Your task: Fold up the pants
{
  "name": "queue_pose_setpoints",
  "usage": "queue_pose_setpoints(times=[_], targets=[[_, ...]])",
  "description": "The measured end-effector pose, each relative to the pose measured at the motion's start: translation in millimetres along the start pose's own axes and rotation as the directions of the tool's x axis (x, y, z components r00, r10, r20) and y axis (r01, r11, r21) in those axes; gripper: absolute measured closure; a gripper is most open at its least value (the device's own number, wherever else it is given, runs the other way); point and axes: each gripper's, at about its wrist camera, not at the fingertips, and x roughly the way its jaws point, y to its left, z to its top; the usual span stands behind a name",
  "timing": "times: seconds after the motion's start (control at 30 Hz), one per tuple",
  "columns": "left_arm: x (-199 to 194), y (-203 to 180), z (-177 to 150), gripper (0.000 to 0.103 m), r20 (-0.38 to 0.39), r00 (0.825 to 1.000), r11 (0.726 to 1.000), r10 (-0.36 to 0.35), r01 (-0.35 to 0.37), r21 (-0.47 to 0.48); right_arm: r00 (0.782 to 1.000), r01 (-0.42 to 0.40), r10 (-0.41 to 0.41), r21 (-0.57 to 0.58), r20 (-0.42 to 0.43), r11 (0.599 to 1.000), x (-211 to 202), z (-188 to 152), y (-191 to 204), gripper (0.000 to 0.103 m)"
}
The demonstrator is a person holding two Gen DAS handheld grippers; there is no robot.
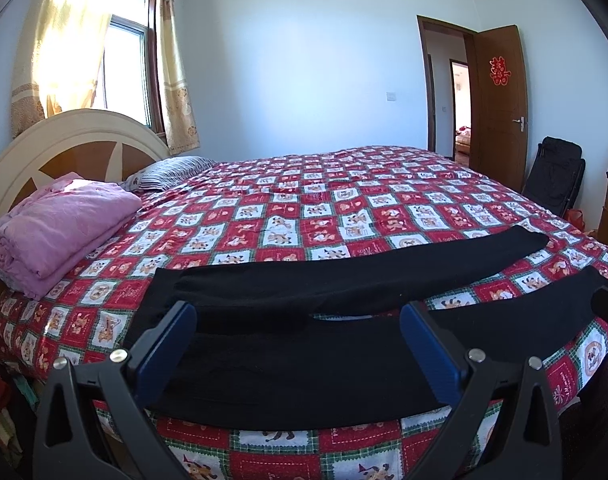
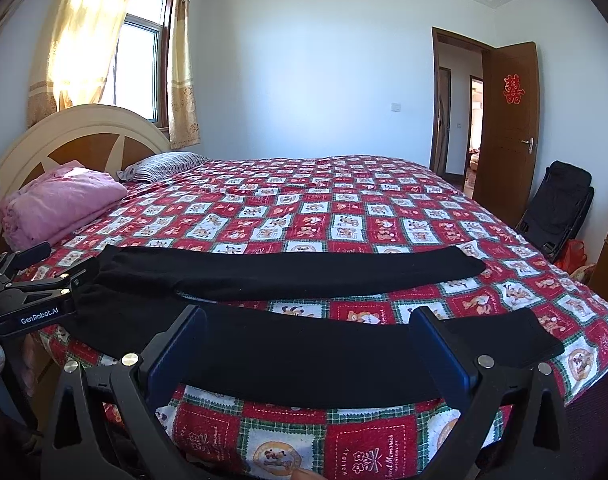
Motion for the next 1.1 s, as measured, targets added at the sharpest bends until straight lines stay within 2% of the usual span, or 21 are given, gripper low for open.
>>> queue_pose_setpoints(times=[0.07,0.13,0.27,0.37,0.5,0.6,0.77,0.87,0.93,1.0,1.07,1.1], targets=[[12,7,0,0.000,-0.019,1.000,1.000,-0.023,0.023,-0.003,1.000,-0.018,0.018,-0.004,-0.008,1.000,6,-4,-2,0.001],[30,20,1,0.000,-0.044,0.999,1.000,0.000,0.000,0.003,1.000,-0.007,0.007,-0.014,-0.014,1.000,13,-7,-2,0.001],[75,78,1,0.000,-0.090,0.990,0.993,0.107,-0.110,-0.032,0.999,0.020,-0.021,-0.026,-0.045,0.999,32,-15,-11,0.001],[112,133,0,0.000,-0.136,0.970,0.976,0.203,-0.211,-0.046,0.995,0.026,-0.026,-0.003,-0.093,1.000,49,-20,-21,0.001],[151,194,3,0.002,-0.169,0.947,0.956,0.273,-0.287,-0.065,0.988,0.037,-0.033,0.028,-0.148,0.999,69,-30,-34,0.001],[179,220,6,0.013,-0.209,0.947,0.959,0.244,-0.267,-0.091,0.982,0.059,-0.054,0.023,-0.180,0.998,84,-34,-41,0.001],[217,227,13,0.021,-0.251,0.958,0.977,0.143,-0.177,-0.119,0.974,0.125,-0.120,0.013,-0.190,0.992,107,-25,-64,0.001],[245,229,13,0.029,-0.302,0.947,0.981,0.105,-0.149,-0.126,0.966,0.179,-0.180,-0.025,-0.183,0.984,123,-13,-77,0.001],[262,233,10,0.041,-0.335,0.939,0.981,0.080,-0.133,-0.140,0.962,0.192,-0.197,-0.047,-0.188,0.980,136,-6,-86,0.001],[277,238,7,0.049,-0.371,0.927,0.980,0.058,-0.123,-0.155,0.959,0.190,-0.195,-0.046,-0.206,0.981,148,1,-99,0.004],[283,240,4,0.059,-0.382,0.923,0.980,0.035,-0.106,-0.166,0.953,0.200,-0.201,-0.027,-0.228,0.979,159,7,-115,0.016],[285,241,3,0.062,-0.386,0.922,0.981,0.024,-0.097,-0.171,0.949,0.204,-0.200,-0.007,-0.243,0.979,164,11,-125,0.018]])
